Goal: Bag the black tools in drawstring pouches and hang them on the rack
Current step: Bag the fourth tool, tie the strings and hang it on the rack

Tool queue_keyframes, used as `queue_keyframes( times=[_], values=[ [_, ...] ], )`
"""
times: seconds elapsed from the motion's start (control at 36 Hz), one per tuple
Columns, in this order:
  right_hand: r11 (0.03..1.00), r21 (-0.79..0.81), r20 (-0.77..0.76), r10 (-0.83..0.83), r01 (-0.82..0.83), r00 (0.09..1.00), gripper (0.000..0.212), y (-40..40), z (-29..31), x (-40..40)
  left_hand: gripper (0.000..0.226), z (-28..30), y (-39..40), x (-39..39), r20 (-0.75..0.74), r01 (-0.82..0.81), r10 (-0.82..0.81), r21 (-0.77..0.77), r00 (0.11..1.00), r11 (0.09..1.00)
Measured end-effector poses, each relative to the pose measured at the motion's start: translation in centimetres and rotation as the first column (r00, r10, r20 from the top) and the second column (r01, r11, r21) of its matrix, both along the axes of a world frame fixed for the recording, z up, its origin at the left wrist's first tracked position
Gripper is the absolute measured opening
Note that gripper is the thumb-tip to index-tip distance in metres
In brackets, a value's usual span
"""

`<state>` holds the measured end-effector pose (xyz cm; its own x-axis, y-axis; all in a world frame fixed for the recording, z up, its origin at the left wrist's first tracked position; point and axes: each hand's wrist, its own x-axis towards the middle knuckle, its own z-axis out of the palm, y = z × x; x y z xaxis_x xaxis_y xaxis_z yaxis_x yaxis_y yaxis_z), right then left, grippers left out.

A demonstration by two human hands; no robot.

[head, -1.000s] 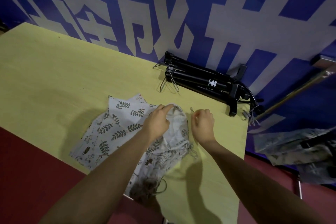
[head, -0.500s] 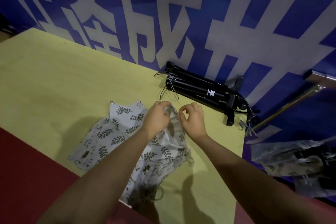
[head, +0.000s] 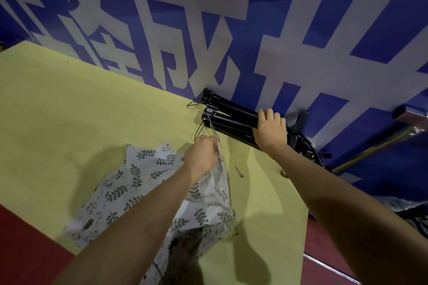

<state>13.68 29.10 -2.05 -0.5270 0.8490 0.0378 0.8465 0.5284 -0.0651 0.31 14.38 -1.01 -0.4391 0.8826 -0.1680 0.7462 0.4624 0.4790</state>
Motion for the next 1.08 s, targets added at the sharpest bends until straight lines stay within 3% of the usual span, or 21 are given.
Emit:
queue_keyframes(
  times=[0.11, 0.25, 0.44, 0.61, 0.78, 0.94, 1.08],
  values=[
    [0.999, 0.047, 0.095, 0.018, -0.023, 0.995, 0.044, 1.4, -0.1, -0.6, 0.028, -0.3, 0.4, -0.2, -0.044, -0.004, 0.004, -0.009, 0.999, 1.000],
    [0.996, -0.094, 0.058, 0.017, -0.011, 0.998, 0.044, 2.7, 0.7, -1.5, 0.029, -0.6, 0.2, -0.1, -0.153, 0.032, -0.040, -0.057, 0.987, 0.998],
    [0.994, -0.099, 0.180, 0.067, -0.050, 0.981, 0.049, 2.0, 2.2, -1.5, 0.027, 0.1, -0.4, -0.1, -0.113, 0.002, -0.006, -0.033, 0.994, 0.999],
    [0.984, -0.174, 0.023, 0.030, -0.025, 0.999, 0.056, -0.7, 2.6, -0.1, 0.024, 0.8, -1.7, 0.3, -0.088, -0.013, 0.012, -0.006, 0.996, 1.000],
    [0.996, -0.060, 0.001, 0.066, -0.066, 0.998, 0.062, -3.3, 4.7, 1.9, 0.028, 1.2, -3.8, 0.4, 0.000, -0.030, 0.030, 0.083, 1.000, 0.996],
    [0.998, -0.060, -0.120, 0.009, -0.016, 0.993, 0.052, -6.3, 7.1, 4.3, 0.045, 2.1, -5.5, 0.8, 0.149, -0.095, 0.076, 0.130, 0.986, 0.987],
    [0.996, -0.091, -0.134, -0.010, -0.003, 0.991, 0.041, -9.1, 7.9, 7.3, 0.057, 2.9, -6.7, 1.5, 0.220, -0.120, 0.083, 0.159, 0.972, 0.980]
  ],
)
